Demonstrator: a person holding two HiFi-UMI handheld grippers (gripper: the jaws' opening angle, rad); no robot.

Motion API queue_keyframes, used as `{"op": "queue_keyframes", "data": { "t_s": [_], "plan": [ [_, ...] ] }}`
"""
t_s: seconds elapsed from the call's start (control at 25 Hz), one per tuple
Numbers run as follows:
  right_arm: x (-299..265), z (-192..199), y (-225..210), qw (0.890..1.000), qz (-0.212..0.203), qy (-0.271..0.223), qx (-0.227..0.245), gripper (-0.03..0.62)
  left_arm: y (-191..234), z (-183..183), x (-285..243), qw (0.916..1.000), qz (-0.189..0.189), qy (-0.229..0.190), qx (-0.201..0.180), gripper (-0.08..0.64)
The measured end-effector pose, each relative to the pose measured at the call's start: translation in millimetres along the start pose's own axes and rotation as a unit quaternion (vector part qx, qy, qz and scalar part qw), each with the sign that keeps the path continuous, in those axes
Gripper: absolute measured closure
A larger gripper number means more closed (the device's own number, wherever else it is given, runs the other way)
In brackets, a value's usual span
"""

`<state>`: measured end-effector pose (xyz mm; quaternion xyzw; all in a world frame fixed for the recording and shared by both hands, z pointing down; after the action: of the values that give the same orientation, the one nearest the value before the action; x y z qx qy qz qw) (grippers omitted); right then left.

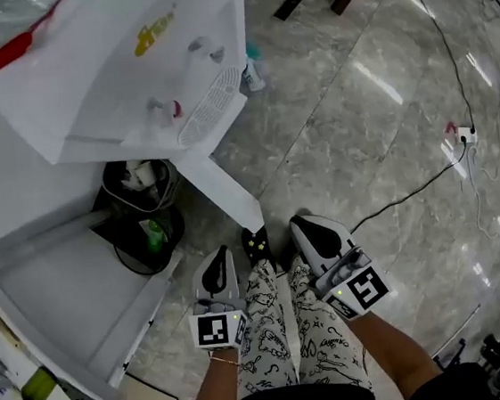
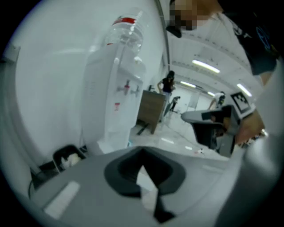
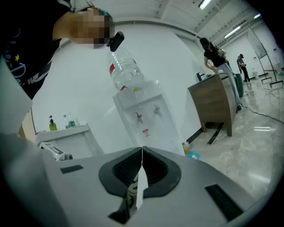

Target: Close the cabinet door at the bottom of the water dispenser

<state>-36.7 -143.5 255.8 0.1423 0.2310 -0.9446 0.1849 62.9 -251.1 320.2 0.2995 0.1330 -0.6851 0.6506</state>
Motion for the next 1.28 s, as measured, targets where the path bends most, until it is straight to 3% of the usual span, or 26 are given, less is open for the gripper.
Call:
{"op": "queue_keyframes", "data": {
  "t_s": [0.12,0.28,0.52,0.88,1.04,1.28],
  "plan": [
    [-27,28,-28,0.999,-0.016,0.016,0.024,0.576,19,42,-49,0.9995,-0.007,0.029,0.011,0.571],
    [-51,55,-42,0.999,-0.023,0.028,0.015,0.576,29,91,-85,0.9957,0.021,0.087,-0.025,0.571],
    [-69,54,-50,0.999,-0.024,0.03,-0.007,0.575,41,126,-106,0.9873,0.019,0.14,-0.072,0.571],
    [-77,32,-55,0.997,-0.076,0.022,-0.012,0.575,18,105,-139,0.9888,0.034,0.136,-0.051,0.572],
    [-72,33,-76,0.998,-0.046,0.011,-0.052,0.575,4,91,-164,0.9888,0.053,0.127,-0.058,0.572],
    [-64,30,-98,0.999,-0.01,0.002,-0.042,0.575,-10,59,-206,0.9877,0.081,0.103,-0.086,0.572]
  ]
}}
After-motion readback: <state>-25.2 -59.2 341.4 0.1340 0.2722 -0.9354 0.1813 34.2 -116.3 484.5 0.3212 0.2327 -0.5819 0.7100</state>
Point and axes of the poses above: the fingertips, and each gripper's own axes: x backward along the fingers, y to its left, z out of its underside, the point moved 1 cm from there along x, backward along the fingers, and after that the axes turned 7 degrees about y, right-handed, at the moved point
